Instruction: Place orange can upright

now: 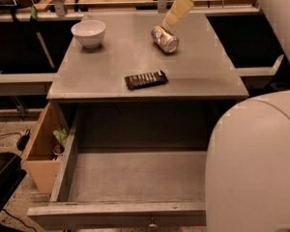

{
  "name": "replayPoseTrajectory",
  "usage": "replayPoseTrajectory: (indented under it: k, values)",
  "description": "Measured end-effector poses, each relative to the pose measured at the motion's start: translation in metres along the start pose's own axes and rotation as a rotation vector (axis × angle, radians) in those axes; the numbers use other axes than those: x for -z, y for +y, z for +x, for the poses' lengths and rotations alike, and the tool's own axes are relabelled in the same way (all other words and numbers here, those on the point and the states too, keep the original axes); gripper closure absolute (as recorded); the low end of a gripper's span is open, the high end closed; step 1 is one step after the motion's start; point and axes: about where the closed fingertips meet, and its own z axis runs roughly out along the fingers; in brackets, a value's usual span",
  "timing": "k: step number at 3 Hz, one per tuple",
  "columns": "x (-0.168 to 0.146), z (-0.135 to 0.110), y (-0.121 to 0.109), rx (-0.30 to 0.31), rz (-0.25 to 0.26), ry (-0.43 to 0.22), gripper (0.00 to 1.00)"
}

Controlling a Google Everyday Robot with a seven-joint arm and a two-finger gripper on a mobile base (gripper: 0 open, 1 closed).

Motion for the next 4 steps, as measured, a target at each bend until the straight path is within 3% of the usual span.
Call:
replayPoseTrajectory:
  k: [1,2,4]
  values:
    - [-0.033,-0.01,-0.01,-0.081,0.075,0.036,0.0]
    - [-0.058,-0.024,-0.019,-0.124,0.11,0.026,0.0]
    - [-0.102,-0.024,-0.026,-0.262,0.087,0.042,0.0]
